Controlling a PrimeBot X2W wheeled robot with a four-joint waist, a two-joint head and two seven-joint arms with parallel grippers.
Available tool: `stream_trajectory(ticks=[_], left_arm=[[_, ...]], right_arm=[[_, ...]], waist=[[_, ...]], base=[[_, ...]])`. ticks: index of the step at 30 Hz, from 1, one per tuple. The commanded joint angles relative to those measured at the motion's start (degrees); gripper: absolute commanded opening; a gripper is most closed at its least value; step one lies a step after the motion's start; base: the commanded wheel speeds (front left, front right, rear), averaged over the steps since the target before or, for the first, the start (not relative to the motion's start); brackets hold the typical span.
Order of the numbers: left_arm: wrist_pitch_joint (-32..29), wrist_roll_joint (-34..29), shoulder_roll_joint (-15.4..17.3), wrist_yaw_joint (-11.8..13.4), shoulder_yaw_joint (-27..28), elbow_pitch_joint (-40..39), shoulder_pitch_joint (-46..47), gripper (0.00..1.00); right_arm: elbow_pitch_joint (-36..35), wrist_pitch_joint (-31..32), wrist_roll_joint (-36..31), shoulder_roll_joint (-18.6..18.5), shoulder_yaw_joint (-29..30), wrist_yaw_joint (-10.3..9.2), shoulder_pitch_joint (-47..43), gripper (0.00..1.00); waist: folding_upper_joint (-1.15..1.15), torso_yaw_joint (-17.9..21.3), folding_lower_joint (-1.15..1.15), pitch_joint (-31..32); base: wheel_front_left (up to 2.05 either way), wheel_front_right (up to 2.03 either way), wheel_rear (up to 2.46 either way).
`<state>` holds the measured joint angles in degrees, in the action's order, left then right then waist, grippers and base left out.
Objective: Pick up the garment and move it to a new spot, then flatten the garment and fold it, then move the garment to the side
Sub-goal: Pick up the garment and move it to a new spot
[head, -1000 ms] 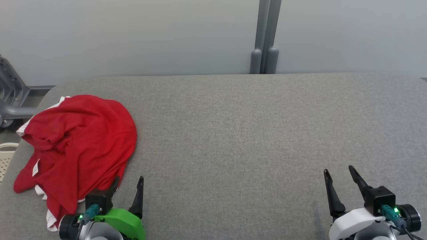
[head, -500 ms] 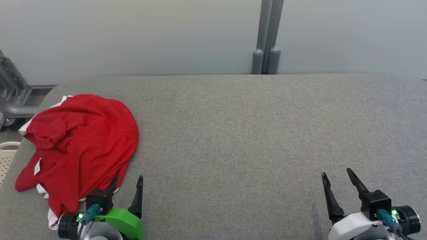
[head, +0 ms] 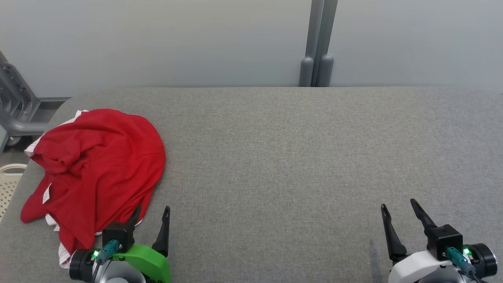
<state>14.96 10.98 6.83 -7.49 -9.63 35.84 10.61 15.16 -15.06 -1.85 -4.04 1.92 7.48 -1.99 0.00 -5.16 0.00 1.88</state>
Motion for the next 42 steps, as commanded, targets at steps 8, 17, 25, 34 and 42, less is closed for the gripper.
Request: stream_trajectory(ticks=[8,17,25,34,42], left_arm=[[0.2,-0.1,0.2,0.0,-0.3,0.4,1.2,1.00],[0.2,-0.6,0.6,0.0,-0.1,0.7,0.7,1.00],[0.2,-1.2,1.5,0.0,0.7,0.9,-0.1,1.00],[0.2,-1.0,1.5,1.0,6.3,-2.5,-2.0,1.00],[0.2,-2.2,0.7,0.8,8.8,-3.8,-2.9,1.00]], right_arm=[[-0.1,-0.3,-0.7,-0.3,0.2,0.02,-0.4,1.00],[0.2,-0.3,0.1,-0.1,-1.4,0.02,-1.1,1.00],[0.7,-0.3,0.8,0.4,-2.5,0.01,-0.6,1.00],[3.1,-0.3,1.3,-0.5,-8.4,0.01,6.0,1.00],[4.2,-0.3,2.1,-1.1,-9.9,0.01,7.8,1.00]], waist=[[0.00,-2.3,0.00,0.1],[0.00,-11.1,0.00,1.4],[0.00,-20.0,0.00,2.3],[0.00,-23.3,0.00,-0.2],[0.00,-23.6,0.00,-0.7]], base=[[0.00,0.00,0.00],[0.00,0.00,0.00],[0.00,0.00,0.00],[0.00,0.00,0.00],[0.00,0.00,0.00]])
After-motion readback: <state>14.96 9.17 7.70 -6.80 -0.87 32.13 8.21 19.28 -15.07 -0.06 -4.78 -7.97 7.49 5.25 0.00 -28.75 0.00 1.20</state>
